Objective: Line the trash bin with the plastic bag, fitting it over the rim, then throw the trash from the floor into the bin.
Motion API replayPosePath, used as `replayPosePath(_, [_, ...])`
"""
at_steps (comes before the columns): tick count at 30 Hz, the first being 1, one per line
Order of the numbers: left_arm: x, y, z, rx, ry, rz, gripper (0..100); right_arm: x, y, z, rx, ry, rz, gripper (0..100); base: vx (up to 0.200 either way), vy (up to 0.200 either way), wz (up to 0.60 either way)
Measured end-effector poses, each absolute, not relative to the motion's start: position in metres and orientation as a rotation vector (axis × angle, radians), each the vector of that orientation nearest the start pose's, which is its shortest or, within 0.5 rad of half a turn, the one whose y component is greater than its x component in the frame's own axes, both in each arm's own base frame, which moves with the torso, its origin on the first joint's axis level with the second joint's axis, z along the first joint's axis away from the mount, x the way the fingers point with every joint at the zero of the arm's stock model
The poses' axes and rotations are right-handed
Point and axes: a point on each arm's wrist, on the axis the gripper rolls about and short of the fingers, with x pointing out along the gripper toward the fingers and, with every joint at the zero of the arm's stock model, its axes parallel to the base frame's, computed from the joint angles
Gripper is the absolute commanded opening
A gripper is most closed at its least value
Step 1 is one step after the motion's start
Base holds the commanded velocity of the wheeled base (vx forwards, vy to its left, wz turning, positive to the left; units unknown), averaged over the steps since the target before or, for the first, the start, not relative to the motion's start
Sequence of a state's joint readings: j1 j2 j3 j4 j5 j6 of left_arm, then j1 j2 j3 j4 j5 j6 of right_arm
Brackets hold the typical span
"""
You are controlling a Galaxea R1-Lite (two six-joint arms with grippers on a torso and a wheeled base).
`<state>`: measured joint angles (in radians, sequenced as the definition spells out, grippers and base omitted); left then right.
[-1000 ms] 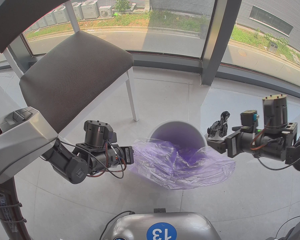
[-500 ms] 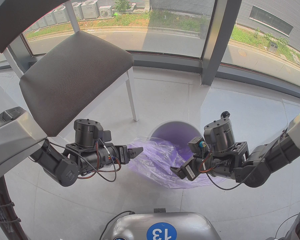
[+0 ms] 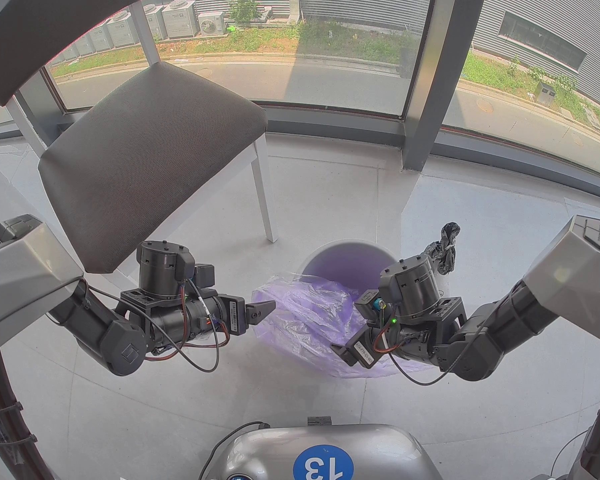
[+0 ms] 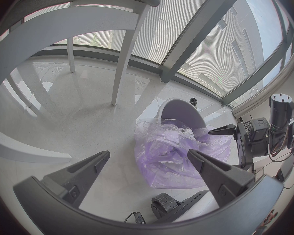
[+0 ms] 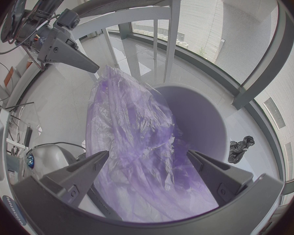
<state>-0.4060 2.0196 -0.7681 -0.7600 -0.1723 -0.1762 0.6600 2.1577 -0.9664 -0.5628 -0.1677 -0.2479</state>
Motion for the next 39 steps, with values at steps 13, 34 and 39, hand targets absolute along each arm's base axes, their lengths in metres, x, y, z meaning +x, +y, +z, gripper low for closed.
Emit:
replayPosePath(13, [0.318,-0.14,0.08,-0.111,0.54,-0.519,100,0.317,0.245,0.041,-0.489,0.5,0.515,100,0.0,0.0,0.0])
replayPosePath(34, [0.32,-0.14,0.079,-0.113,0.531,-0.519,100,0.319,0.25,0.031,-0.517,0.507,0.469,100,0.0,0.0,0.0])
replayPosePath(39, [0.32,-0.139,0.078,-0.113,0.532,-0.517,100,0.324,0.247,0.032,-0.526,0.502,0.422,100,0.0,0.0,0.0])
